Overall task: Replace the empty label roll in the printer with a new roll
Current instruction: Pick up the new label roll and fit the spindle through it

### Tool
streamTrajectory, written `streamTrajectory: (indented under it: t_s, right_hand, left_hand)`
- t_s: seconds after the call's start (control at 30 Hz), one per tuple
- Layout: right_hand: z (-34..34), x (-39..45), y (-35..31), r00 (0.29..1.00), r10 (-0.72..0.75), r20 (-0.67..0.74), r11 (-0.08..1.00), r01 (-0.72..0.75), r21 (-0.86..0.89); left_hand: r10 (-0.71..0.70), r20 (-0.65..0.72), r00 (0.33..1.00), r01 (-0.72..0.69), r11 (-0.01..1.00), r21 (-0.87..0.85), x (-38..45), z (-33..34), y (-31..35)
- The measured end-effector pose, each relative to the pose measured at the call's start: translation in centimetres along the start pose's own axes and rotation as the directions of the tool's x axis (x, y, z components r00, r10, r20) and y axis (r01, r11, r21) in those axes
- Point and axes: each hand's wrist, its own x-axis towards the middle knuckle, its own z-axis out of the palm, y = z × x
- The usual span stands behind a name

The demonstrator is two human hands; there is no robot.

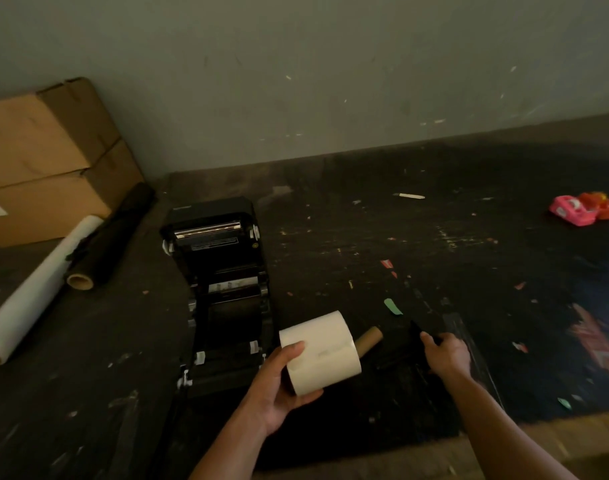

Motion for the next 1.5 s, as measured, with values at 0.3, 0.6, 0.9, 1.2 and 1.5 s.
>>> streamTrajectory:
  t_s: [0.3,0.6,0.9,1.2,1.5]
  right_hand:
    - [-0.9,-2.3,0.8,0.998,-0.05,-0.046,0.955,0.061,0.289]
    - [-4.7,-6.3,-4.3,0.938,-0.266,-0.224,0.636,0.345,0.69]
    - [-5.1,-9.8,-6.8,0.879,-0.43,-0.206,0.535,0.431,0.727]
    - [-4.5,-10.8,-7.1,0.831,-0.499,-0.244,0.649,0.546,0.53]
    - [-5.0,-11.2,-8.9,0.798,-0.554,-0.237,0.641,0.591,0.49]
  left_hand:
    - [0.014,0.034,0.999,-0.015,1.0,0.009,-0.2,0.2,0.7]
    - [0.035,0.149,0.988,-0.022,0.996,-0.088,0.2,1.1,1.2]
    - [0.039,0.285,0.958,0.023,0.978,-0.209,-0.1,2.0,0.8]
    - [0.015,0.278,0.96,0.081,0.941,-0.328,-0.2,1.4,0.3]
    - [0.02,0.309,0.951,0.085,0.942,-0.324,-0.2,1.3,0.3]
